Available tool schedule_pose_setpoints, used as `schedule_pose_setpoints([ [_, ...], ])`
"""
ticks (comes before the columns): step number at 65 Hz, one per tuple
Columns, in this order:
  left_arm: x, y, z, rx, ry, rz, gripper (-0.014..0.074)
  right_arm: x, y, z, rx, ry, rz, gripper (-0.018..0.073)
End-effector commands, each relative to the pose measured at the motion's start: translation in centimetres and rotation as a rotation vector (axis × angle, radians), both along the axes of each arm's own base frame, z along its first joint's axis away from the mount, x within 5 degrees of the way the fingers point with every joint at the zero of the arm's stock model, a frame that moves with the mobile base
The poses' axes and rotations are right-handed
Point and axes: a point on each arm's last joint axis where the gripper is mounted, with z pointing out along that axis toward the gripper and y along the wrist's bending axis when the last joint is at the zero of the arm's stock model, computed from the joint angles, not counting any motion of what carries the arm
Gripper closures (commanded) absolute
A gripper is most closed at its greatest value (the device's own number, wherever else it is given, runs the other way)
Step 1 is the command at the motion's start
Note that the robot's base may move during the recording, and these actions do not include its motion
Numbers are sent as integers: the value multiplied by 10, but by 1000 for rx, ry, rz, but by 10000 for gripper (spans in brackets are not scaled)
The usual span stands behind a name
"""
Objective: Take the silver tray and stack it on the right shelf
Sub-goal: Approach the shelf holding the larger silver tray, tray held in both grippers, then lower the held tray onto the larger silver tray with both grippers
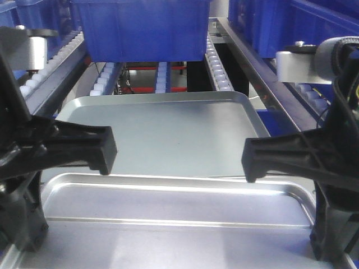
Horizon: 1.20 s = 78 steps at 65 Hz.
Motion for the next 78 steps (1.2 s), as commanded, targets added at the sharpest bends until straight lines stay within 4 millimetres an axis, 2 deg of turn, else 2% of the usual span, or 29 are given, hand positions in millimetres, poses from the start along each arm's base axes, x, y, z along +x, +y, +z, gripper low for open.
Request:
schedule_pose_setpoints([
  [1, -2, 2, 11, 2, -24, -23, 696, 5, 0, 13, 13, -65, 17, 490],
  [37, -2, 3, 11, 8, -30, -26, 696, 5, 0, 13, 14, -66, 17, 490],
  [51, 12, 10, 11, -11, -37, 27, 696, 10, 6, 19, 51, -120, 77, 490],
  [64, 34, 13, 15, -125, -68, -37, 696, 33, 21, 43, 88, -216, 147, 490],
  [78, 68, 26, 30, -151, -169, -44, 696, 78, 38, 52, 66, -257, 169, 490],
])
